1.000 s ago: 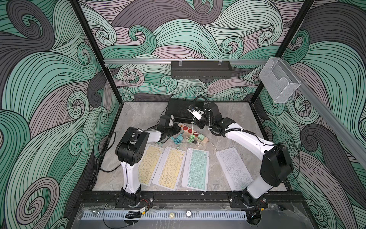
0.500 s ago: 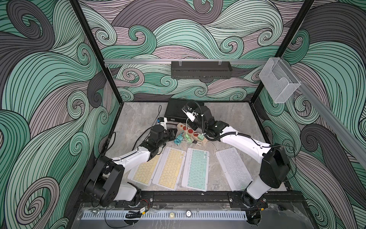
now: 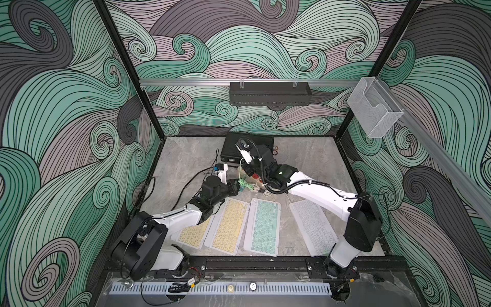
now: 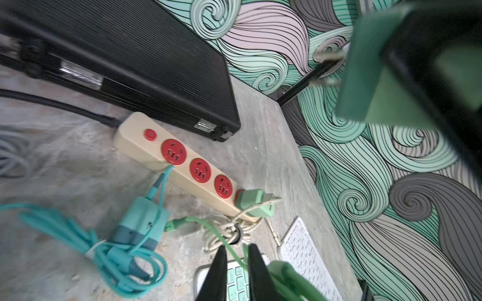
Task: Unplug the wireless keyboard
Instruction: Place the plug at the center of the board.
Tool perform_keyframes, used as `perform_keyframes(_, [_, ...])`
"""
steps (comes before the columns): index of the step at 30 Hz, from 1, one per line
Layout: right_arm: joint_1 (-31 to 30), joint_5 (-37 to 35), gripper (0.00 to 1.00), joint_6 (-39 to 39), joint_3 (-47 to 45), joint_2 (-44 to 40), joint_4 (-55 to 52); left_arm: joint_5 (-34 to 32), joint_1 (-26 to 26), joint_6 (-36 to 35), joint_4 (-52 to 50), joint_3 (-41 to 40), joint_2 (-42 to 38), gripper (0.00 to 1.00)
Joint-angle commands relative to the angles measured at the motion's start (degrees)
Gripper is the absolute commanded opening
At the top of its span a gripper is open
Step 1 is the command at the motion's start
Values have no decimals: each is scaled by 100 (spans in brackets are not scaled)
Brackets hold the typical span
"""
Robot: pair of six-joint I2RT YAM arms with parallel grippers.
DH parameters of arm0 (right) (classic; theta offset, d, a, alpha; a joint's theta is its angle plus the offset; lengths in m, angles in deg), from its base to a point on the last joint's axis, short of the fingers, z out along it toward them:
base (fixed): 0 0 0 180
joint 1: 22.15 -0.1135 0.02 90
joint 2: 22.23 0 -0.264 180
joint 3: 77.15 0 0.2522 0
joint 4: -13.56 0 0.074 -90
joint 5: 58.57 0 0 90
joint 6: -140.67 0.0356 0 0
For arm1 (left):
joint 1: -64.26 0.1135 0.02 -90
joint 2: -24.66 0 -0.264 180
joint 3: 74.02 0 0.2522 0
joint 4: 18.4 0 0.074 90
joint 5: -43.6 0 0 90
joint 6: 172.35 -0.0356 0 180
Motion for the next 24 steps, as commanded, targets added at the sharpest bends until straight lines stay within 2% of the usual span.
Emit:
perform_keyframes(1, [-27, -397, 0, 710, -418, -231, 29, -1217, 24, 59, -567, -288, -822, 19])
perform_keyframes(3, [-40, -512, 0, 933, -542, -269, -124, -1458, 8, -172, -837, -351, -1430, 19])
perform_keyframes(7, [-131, -324, 0, 1300, -743, -291, -269, -1977, 1, -339, -1037, -588, -2325, 30])
perform_keyframes(10, [-323, -177, 0, 1330, -754, -266, -223, -2141, 2, -418, -1085, -585, -2333, 32])
perform_keyframes(13, [-566, -33, 0, 1315, -417, -203, -397, -2224, 7, -549, -1312, -358, -2096, 30])
perform_keyframes(18, [-963, 75, 0, 1341, -147, -247, -266, -3029, 129, -362, -1850, -293, -2255, 29])
perform_keyframes(24, [-1191, 106, 0, 1541, -280, -416, -97, -3920, 394, 29, -1831, -667, -2690, 40])
